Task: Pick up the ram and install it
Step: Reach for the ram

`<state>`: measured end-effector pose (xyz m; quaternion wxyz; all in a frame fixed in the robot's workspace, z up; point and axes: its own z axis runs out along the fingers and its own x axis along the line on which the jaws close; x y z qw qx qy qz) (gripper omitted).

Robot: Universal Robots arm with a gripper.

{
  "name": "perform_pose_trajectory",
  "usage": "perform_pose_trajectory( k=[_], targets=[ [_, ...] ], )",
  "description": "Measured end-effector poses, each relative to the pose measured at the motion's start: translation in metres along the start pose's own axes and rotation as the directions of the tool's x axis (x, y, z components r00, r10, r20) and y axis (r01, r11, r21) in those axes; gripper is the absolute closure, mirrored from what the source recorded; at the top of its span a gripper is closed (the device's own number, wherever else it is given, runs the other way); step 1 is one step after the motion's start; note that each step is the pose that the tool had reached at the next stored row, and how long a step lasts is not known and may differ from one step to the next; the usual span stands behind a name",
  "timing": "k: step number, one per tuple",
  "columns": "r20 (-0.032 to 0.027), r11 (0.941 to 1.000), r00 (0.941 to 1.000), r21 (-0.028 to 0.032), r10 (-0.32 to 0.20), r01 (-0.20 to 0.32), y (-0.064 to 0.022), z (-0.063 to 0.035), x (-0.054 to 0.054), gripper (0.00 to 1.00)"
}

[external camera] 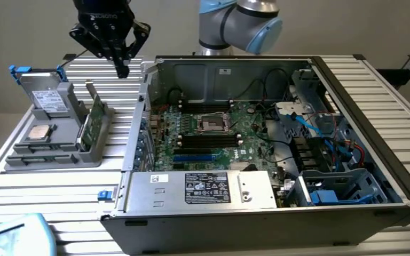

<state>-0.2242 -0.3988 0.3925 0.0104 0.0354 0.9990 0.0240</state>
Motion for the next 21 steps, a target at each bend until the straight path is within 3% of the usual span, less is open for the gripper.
perform_pose_trajectory(
  k=[10,21],
  targets=[
    [-0.0011,1.0,1.0,0.0001,0.0,0.0,-0.0043,0.001,0.045,0.89],
    [-0.0166,1.0,0.9999,0.0012,0.001,-0.001,-0.0109,0.0104,0.095,0.89]
  ],
)
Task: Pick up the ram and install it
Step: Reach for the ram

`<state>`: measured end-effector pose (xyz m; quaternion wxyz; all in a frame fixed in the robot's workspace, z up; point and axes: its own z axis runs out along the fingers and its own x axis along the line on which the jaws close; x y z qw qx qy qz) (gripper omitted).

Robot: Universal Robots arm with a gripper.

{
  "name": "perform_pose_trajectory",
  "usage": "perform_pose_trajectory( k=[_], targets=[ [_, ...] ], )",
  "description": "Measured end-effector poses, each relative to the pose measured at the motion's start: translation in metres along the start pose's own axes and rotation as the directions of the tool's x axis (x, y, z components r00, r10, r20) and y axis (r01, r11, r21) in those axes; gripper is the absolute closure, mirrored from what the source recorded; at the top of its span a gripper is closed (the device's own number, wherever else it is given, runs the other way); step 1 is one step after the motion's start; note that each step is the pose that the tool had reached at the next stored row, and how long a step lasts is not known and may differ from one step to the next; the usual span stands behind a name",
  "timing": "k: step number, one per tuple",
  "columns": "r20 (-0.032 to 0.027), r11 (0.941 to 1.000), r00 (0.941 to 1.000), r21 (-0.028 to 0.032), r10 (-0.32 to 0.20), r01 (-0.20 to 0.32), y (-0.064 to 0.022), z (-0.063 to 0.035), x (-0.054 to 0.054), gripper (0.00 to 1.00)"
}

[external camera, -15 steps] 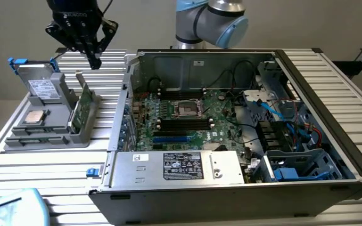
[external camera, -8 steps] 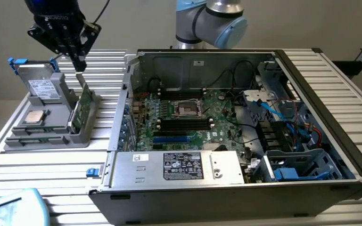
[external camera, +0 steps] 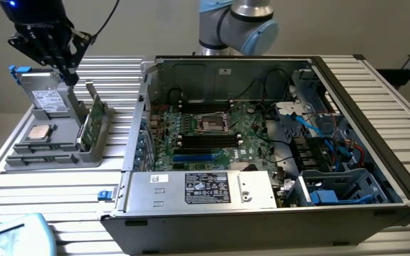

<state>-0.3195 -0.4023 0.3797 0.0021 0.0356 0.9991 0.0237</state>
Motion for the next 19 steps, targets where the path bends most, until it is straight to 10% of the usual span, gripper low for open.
perform_pose_trajectory(
  k=[19],
  targets=[
    [-0.0397,1.0,0.9992,0.0029,0.002,-0.002,-0.0141,0.0253,0.066,0.89]
  ],
)
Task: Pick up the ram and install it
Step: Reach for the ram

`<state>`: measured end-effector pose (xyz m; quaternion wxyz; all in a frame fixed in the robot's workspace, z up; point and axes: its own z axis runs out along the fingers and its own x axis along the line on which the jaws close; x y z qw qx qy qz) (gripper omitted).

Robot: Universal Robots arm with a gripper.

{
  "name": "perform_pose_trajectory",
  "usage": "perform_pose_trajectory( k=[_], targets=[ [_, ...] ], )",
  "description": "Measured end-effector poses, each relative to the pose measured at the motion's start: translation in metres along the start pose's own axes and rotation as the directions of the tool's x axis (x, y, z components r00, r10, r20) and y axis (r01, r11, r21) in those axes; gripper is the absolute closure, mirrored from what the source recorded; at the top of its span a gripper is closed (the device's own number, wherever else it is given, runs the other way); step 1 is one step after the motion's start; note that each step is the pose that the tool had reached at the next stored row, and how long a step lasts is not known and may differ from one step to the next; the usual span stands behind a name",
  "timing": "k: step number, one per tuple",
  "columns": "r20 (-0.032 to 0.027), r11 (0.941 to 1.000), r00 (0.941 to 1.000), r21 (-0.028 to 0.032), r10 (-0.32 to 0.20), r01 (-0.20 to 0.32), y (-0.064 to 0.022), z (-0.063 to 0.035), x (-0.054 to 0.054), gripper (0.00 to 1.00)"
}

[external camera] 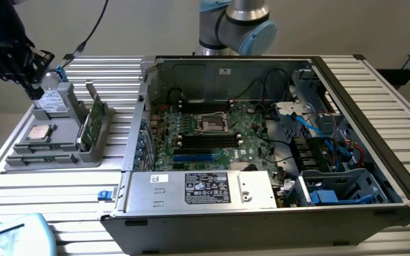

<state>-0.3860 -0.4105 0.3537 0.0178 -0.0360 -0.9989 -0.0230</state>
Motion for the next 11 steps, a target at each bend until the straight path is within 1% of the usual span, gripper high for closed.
perform_pose_trajectory(
  k=[5,9,11],
  targets=[
    [-0.0152,1.0,0.9999,0.0011,0.0,0.0,-0.0055,0.0062,0.007,0.89],
    [-0.0335,1.0,0.9994,0.0026,-0.001,0.001,-0.0127,0.0101,0.008,0.89],
    [-0.0404,1.0,0.9992,0.003,-0.002,0.002,-0.0168,0.0117,0.008,0.89]
  ],
)
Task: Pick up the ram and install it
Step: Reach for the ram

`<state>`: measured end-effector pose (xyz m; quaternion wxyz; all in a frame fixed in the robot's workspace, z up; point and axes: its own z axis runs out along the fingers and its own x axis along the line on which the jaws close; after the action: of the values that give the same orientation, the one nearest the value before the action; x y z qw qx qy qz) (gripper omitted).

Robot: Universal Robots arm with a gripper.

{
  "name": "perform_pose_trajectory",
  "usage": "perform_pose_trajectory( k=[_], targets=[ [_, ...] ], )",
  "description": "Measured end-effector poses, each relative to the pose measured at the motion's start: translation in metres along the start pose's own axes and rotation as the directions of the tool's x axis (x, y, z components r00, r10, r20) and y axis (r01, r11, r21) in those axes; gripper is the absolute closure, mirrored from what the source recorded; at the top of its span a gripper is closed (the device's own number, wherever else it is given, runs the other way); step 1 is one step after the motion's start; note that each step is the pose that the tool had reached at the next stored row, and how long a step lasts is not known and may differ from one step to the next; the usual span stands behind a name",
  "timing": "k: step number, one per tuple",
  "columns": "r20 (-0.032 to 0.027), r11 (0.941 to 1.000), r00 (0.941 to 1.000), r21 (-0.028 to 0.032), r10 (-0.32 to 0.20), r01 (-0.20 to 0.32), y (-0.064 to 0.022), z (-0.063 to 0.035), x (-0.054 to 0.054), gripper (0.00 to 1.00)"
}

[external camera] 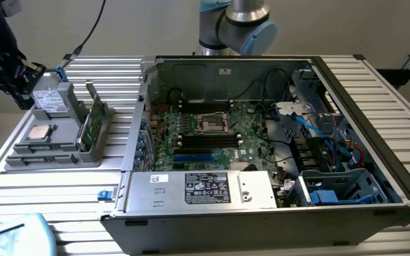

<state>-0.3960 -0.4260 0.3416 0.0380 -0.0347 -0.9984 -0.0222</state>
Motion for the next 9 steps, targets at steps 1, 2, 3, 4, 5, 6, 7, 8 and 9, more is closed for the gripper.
perform_pose_trajectory(
  k=[1,2,3,4,5,6,7,8,9],
  targets=[
    [-0.0024,1.0,1.0,0.0001,0.0,0.0,-0.0023,0.0008,0.0,0.89],
    [-0.0039,1.0,1.0,0.0004,-0.001,0.001,-0.0043,0.0012,0.001,0.89],
    [-0.0046,1.0,1.0,0.0004,-0.001,0.001,-0.0065,0.0018,0.001,0.89],
    [-0.0052,1.0,1.0,0.0005,-0.001,0.001,-0.0087,0.0023,0.001,0.89],
    [-0.0055,1.0,1.0,0.0006,-0.003,0.003,-0.0106,0.003,0.001,0.89],
    [-0.006,1.0,1.0,0.001,-0.007,0.007,-0.0118,0.0038,0.002,0.89],
    [-0.0064,0.9999,0.9999,0.0012,-0.012,0.012,-0.0126,0.0047,0.001,0.89],
    [-0.007,0.9998,0.9998,0.0017,-0.018,0.018,-0.0131,0.0057,0.001,0.89],
    [-0.0074,0.9997,0.9997,0.0022,-0.024,0.024,-0.0134,0.0066,0.002,0.89]
  ],
)
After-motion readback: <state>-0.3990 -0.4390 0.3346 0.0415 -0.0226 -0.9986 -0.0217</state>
